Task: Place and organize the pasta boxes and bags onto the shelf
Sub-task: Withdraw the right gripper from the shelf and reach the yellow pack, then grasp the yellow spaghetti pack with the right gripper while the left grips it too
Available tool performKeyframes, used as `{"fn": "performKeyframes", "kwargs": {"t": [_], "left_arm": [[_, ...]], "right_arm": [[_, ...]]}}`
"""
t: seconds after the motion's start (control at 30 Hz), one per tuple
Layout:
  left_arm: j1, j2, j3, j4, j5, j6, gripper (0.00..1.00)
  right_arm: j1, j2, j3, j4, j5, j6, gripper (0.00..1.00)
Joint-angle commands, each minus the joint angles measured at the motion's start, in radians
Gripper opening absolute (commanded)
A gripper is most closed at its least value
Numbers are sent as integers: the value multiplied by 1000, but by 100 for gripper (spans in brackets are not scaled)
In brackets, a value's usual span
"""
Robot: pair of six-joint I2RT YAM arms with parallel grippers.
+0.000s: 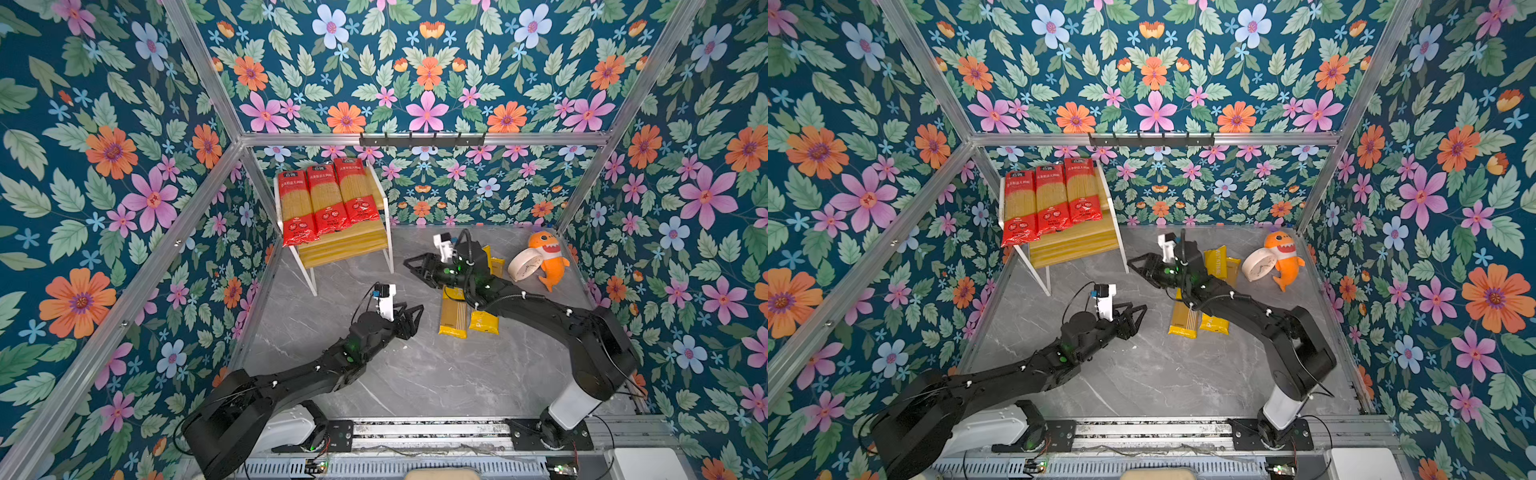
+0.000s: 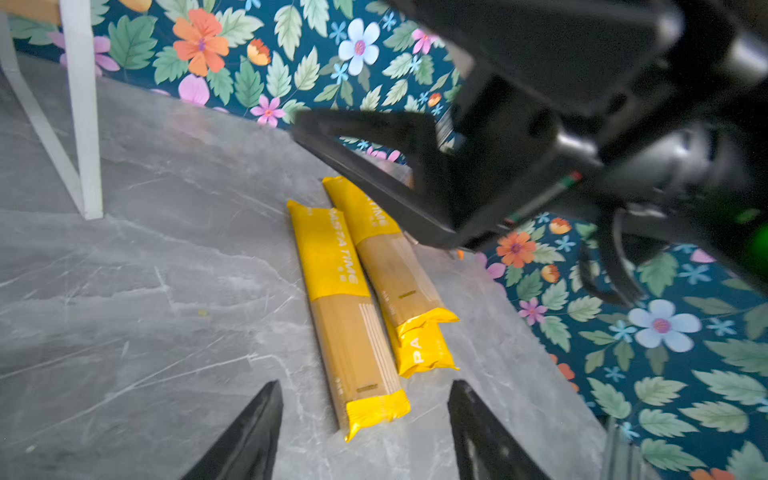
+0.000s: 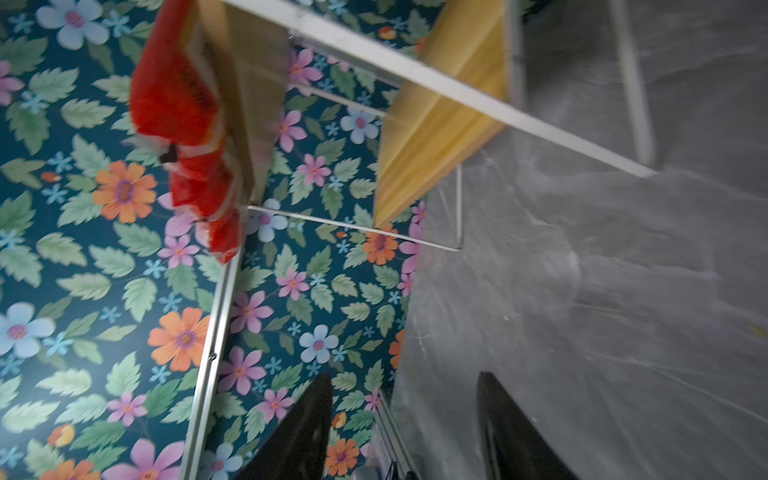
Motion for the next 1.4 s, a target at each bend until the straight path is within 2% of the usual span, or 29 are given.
{"fn": "performKeyframes", "kwargs": {"t": [0.0, 0.17, 0.3, 0.43, 0.7, 1.0, 1.13, 1.37], "left_arm": [[-13, 56, 20, 47, -75, 11, 66], [-15, 161, 75, 34, -124, -17, 65], [-15, 213, 125, -19, -148, -18, 65], [-13, 242, 160, -68, -195, -21, 65], [-10, 279, 192, -109, -201, -41, 65], [49, 235, 163, -126, -172, -71, 65], [69, 226, 111, -80, -142, -91, 65], [81, 249, 116, -42, -61, -70, 65]], "right_arm": [[-30, -98, -106, -157, 173, -112, 57], [-35, -141, -134, -467, 356, -264, 58], [-35, -102, -114, -589, 400, -341, 60], [-34, -55, -87, -633, 433, -340, 62], [-33, 79, -16, -630, 423, -348, 61], [-2, 186, 15, -592, 375, -316, 60], [36, 173, -37, -570, 335, -291, 58], [74, 24, -186, -558, 349, -242, 57]]}}
